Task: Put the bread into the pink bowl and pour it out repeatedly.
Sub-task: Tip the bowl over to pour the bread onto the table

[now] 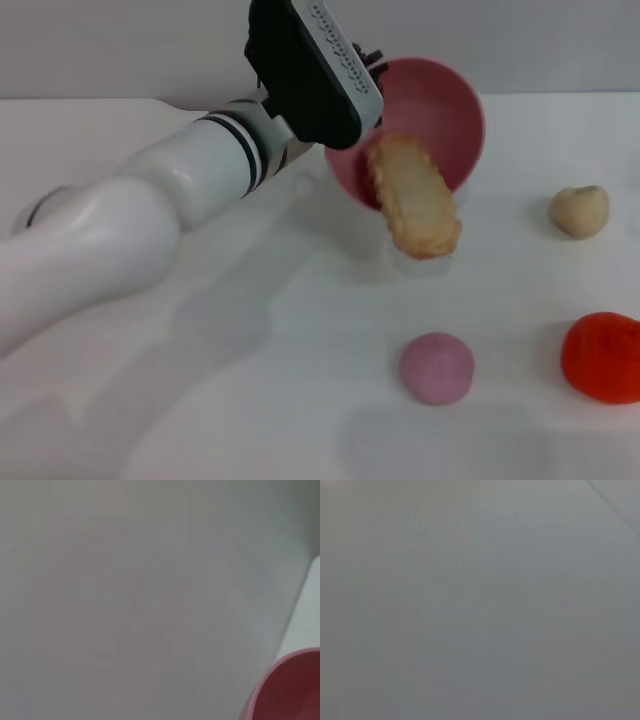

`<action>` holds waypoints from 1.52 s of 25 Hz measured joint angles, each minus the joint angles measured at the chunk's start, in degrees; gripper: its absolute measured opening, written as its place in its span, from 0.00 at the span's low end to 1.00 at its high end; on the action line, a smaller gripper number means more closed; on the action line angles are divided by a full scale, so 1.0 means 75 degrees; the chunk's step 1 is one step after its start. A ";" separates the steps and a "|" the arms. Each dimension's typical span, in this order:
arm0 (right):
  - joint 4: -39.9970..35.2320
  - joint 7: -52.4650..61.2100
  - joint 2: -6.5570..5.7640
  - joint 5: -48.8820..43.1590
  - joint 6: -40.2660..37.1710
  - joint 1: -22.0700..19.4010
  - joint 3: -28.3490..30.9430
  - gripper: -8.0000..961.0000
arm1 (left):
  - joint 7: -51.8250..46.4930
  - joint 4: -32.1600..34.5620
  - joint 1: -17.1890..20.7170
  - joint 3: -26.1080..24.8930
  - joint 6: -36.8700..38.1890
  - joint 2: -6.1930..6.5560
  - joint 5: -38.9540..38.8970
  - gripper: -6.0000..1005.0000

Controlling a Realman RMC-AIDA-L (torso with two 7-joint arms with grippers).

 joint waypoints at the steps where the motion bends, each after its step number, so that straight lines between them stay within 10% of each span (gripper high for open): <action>1: 0.0013 0.0033 -0.0003 0.0000 0.0001 0.0011 0.0000 0.40 | 0.0011 0.0002 0.0011 0.0082 -0.0175 -0.0002 0.0001 0.05; 15: 0.0013 0.0087 -0.0011 -0.0040 0.0040 0.0046 0.0001 0.40 | -0.0002 0.0106 0.0291 0.1769 -0.3206 -0.0017 0.0101 0.05; 38: -0.0113 0.0091 -0.0020 -0.0306 0.0009 0.0062 0.0002 0.40 | -0.0102 0.0276 0.0525 0.2718 -0.4974 -0.0018 0.0715 0.05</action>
